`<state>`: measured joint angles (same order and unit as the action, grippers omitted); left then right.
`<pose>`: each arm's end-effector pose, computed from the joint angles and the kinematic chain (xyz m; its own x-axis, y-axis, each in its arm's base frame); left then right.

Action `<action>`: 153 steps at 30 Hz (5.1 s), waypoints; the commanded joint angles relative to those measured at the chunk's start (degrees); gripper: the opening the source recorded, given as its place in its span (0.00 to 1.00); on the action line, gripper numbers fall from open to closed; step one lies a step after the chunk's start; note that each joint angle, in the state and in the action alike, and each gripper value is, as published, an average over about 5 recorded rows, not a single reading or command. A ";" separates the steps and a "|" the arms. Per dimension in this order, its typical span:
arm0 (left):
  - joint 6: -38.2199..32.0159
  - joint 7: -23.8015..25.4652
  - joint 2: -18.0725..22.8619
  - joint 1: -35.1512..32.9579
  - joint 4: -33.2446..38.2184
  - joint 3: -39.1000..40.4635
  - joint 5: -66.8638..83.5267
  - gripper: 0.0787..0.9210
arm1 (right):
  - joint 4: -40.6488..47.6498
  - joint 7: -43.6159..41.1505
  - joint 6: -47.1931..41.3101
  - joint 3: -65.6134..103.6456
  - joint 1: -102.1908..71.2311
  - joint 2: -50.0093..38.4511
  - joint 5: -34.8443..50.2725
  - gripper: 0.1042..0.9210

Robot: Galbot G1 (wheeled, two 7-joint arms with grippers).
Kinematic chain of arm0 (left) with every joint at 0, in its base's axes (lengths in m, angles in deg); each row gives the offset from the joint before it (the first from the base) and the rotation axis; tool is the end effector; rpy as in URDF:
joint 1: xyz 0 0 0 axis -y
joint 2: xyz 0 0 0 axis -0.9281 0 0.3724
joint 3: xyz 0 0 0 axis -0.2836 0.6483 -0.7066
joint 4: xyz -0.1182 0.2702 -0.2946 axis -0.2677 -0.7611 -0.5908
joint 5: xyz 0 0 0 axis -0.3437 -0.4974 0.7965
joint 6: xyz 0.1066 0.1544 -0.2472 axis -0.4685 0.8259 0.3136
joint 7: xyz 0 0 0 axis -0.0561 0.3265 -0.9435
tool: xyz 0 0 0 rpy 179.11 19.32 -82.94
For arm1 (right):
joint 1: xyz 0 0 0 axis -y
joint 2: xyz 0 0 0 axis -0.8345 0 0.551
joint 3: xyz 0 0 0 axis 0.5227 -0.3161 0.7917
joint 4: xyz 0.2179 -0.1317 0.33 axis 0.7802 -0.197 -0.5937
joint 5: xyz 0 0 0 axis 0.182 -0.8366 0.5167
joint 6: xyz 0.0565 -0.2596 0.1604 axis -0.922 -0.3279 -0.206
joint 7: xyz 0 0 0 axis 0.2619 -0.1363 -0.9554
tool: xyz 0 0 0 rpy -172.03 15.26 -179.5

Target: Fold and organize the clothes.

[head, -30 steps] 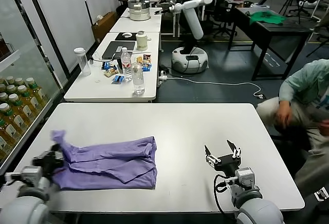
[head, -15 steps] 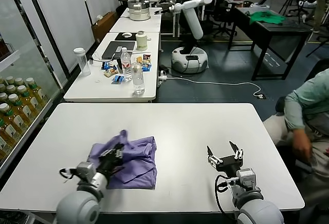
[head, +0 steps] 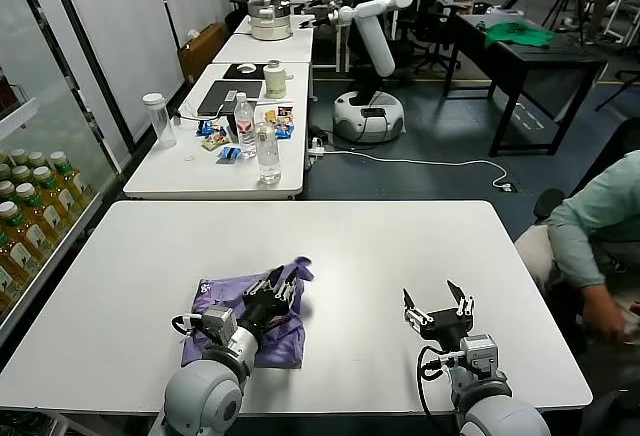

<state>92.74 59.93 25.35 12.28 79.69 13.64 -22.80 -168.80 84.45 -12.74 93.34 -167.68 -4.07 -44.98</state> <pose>0.2144 0.0009 -0.3223 -0.9137 0.2930 0.2818 0.2583 0.9537 -0.1540 0.1437 -0.0512 -0.2895 -0.9519 -0.0714 0.2979 -0.1229 0.9798 -0.1579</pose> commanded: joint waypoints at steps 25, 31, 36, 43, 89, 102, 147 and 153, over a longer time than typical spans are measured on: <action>2.73 -1.20 -6.24 -15.13 -3.77 -21.39 11.26 0.85 | 0.19 -0.67 0.97 4.79 1.19 0.21 1.07 0.88; 1.40 1.17 -6.30 -14.45 -4.36 -20.87 13.60 0.66 | 0.33 -0.65 0.88 5.27 1.44 -0.04 1.30 0.88; -0.33 2.20 -5.25 -12.80 -5.91 -19.68 13.65 0.49 | 0.90 -0.64 0.85 5.49 1.71 0.05 1.32 0.88; -2.33 3.23 -6.17 -15.62 0.96 -26.83 13.91 0.25 | 1.46 -0.72 0.45 4.64 3.40 0.58 1.40 0.88; -23.67 9.23 4.82 -14.24 7.34 2.43 -24.05 0.45 | 3.04 -3.57 -0.76 11.85 2.17 0.33 1.20 0.88; -25.88 7.94 -5.31 -18.45 2.24 -30.55 -12.38 0.85 | 3.94 -2.03 -1.06 -6.28 5.07 1.23 2.77 0.88; -24.57 5.55 0.01 -17.03 -2.76 -25.11 -16.12 0.88 | 12.89 5.91 1.57 -14.31 12.73 4.58 18.73 0.14; -26.17 5.85 0.56 -16.81 -3.15 -24.51 -16.89 0.88 | 10.33 4.23 1.68 -10.10 10.75 0.66 17.55 0.02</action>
<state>67.99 65.94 25.56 -4.61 77.18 -11.25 -38.68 -155.32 90.11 -11.28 77.93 -155.71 0.92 -26.48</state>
